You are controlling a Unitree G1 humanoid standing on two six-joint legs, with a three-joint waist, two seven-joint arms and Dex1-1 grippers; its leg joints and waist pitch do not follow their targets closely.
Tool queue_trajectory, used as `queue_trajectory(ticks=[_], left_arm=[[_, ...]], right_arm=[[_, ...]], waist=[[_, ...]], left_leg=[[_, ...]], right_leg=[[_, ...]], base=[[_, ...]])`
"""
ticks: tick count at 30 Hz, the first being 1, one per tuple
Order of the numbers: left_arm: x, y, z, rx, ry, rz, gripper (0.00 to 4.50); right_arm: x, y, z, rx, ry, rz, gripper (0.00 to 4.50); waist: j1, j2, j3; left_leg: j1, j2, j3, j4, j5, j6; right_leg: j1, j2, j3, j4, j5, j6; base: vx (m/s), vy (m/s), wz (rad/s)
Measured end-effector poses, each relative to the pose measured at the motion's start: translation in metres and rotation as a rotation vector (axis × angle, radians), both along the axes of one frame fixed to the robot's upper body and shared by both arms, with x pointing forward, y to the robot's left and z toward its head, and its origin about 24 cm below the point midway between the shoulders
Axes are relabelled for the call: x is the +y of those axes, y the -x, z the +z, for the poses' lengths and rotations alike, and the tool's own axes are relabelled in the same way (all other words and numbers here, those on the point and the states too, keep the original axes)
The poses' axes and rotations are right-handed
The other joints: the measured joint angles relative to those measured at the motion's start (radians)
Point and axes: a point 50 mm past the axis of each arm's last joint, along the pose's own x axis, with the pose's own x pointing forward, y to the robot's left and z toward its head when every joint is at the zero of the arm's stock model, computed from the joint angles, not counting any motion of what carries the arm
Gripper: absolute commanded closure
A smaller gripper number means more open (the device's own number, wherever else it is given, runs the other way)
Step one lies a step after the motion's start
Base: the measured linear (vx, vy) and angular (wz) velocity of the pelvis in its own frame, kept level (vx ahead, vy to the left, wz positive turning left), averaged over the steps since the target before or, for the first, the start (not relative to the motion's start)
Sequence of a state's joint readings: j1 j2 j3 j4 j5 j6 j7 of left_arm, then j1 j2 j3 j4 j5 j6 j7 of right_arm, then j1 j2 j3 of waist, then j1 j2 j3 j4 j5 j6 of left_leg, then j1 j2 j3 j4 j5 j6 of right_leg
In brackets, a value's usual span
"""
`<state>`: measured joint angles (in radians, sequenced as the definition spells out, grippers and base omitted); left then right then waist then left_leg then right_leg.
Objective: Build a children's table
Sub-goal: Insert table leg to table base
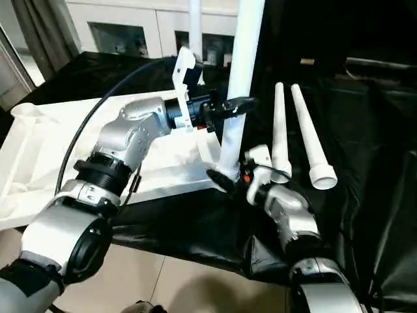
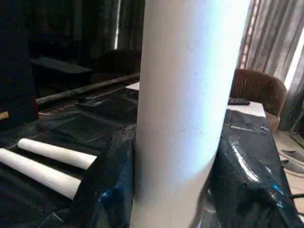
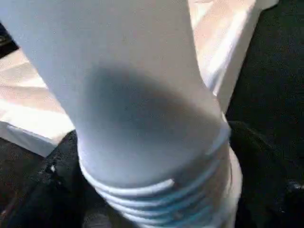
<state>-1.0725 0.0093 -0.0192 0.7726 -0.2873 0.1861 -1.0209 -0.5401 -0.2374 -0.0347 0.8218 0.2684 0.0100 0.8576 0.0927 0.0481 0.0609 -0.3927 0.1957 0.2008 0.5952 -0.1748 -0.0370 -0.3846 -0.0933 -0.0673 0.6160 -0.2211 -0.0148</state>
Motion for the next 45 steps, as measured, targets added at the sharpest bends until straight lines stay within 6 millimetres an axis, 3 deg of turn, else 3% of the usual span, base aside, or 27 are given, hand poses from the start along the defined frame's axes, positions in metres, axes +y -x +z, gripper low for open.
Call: queue_trajectory(ticks=[10,20,32,33,45], left_arm=[[-0.001,-0.001,0.001,-0.007,-0.016,-0.003,2.68],[-0.003,-0.001,0.003,-0.010,-0.043,-0.019,2.68],[-0.004,-0.001,0.003,-0.014,-0.053,-0.027,2.70],[-0.004,-0.001,0.003,-0.015,-0.054,-0.027,2.70],[-0.004,-0.001,0.002,-0.015,-0.061,-0.030,2.70]], right_arm=[[-0.017,-0.002,0.063,-0.128,-0.016,0.181,0.07],[-0.020,-0.013,0.083,-0.151,0.063,0.156,0.07],[-0.010,-0.015,0.072,-0.112,0.136,0.203,0.07],[-0.009,-0.015,0.069,-0.107,0.135,0.201,0.34],[-0.012,-0.015,0.061,-0.086,0.166,0.189,1.31]], waist=[[0.008,0.000,0.000],[0.011,0.000,0.000],[0.016,0.000,0.000],[0.016,0.000,0.000],[0.017,0.000,0.000]], left_leg=[[-0.001,0.000,0.000,0.001,-0.001,0.002],[-0.001,0.000,0.000,0.001,-0.001,0.002],[-0.001,0.000,0.000,0.002,0.000,0.002],[-0.001,0.000,0.000,0.002,0.000,0.002],[-0.001,0.001,0.000,0.006,-0.001,0.003]], right_leg=[[0.000,0.000,0.000,-0.001,0.000,0.000],[-0.001,0.000,-0.001,0.000,0.000,0.000],[-0.001,0.000,-0.001,0.001,0.000,0.000],[-0.001,0.000,-0.001,0.001,0.000,0.000],[-0.001,0.000,0.000,0.005,0.000,0.000]], base=[[0.000,0.000,0.00],[0.000,0.000,0.00],[0.000,0.000,0.00],[0.000,0.000,0.00],[0.000,0.000,0.00]])
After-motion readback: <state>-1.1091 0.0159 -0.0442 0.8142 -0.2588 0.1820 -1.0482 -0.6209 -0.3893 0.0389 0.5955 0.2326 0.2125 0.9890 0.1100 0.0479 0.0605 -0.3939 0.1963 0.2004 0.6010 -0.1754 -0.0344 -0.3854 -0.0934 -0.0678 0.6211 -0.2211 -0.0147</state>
